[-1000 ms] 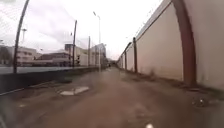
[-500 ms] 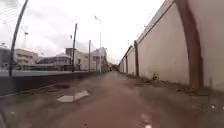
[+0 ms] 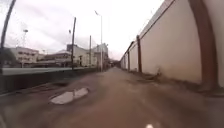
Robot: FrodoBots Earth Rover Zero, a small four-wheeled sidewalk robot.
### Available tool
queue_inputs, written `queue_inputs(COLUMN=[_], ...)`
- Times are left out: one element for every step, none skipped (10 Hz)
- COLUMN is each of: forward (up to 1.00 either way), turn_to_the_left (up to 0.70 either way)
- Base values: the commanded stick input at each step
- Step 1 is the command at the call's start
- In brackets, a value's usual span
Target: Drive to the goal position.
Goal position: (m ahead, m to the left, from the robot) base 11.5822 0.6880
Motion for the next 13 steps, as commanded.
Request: queue_inputs(forward=[0.7, 0.7, 0.7, 0.7, 0.7, 0.7, 0.7, 0.7, 0.7, 0.7, 0.7, 0.7, 0.7], turn_to_the_left=[-0.09, 0.0, 0.0, 0.0, 0.0, 0.0, -0.16, 0.0, 0.0, 0.0, 0.0, 0.0, 0.0])
